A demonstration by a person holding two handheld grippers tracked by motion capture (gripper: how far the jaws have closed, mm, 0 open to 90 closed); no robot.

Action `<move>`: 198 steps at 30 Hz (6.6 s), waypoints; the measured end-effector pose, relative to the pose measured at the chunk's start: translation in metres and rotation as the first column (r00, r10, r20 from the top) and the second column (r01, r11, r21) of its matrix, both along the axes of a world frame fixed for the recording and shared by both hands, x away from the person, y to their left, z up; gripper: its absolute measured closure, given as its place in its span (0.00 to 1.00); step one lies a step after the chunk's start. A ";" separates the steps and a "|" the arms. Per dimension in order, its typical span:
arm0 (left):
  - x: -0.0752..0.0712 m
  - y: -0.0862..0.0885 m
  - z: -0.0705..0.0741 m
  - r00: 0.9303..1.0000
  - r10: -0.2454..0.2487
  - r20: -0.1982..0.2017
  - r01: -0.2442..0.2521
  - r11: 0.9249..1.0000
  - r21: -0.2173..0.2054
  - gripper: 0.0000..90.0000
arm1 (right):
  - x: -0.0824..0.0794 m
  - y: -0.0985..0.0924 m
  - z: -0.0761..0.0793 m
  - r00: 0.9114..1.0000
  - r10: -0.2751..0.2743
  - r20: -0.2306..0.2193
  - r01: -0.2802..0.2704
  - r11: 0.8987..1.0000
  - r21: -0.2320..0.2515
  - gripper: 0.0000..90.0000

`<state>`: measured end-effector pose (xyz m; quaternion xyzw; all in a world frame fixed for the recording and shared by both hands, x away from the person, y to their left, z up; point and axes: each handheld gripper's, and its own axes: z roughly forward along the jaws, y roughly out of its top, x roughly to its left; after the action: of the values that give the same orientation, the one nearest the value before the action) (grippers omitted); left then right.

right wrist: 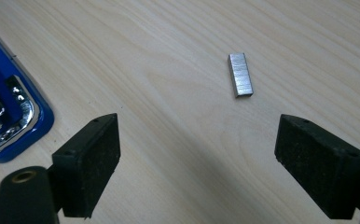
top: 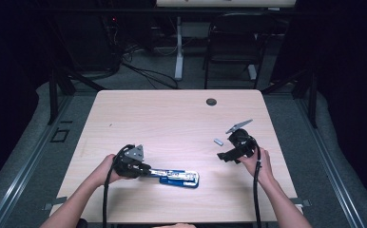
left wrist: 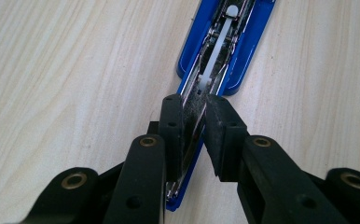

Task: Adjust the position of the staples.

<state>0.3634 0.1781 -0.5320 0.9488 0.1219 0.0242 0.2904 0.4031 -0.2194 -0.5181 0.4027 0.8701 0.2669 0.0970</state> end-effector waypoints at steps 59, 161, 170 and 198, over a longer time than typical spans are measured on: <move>0.001 -0.001 0.000 1.000 -0.024 0.003 0.024 1.000 0.003 0.86 | 0.070 0.025 -0.035 0.995 -0.089 -0.044 0.086 0.995 -0.056 0.82; 0.002 -0.002 -0.001 1.000 -0.029 0.010 0.029 0.999 0.027 0.86 | -0.031 0.071 -0.025 0.960 0.139 -0.244 -0.171 0.978 -0.118 0.79; 0.001 -0.003 -0.001 0.999 -0.029 0.014 0.029 0.999 0.025 0.86 | -0.030 0.076 -0.030 0.962 0.124 -0.244 -0.160 0.978 -0.135 0.86; 0.000 -0.003 0.000 0.999 -0.036 0.026 0.035 0.999 0.023 0.86 | -0.031 0.077 -0.014 0.963 0.196 -0.187 -0.224 0.965 -0.139 0.87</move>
<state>0.3637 0.1752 -0.5321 0.9535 0.1010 0.0328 0.2819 0.3719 -0.1427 -0.5324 0.3205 0.9316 0.1699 0.0245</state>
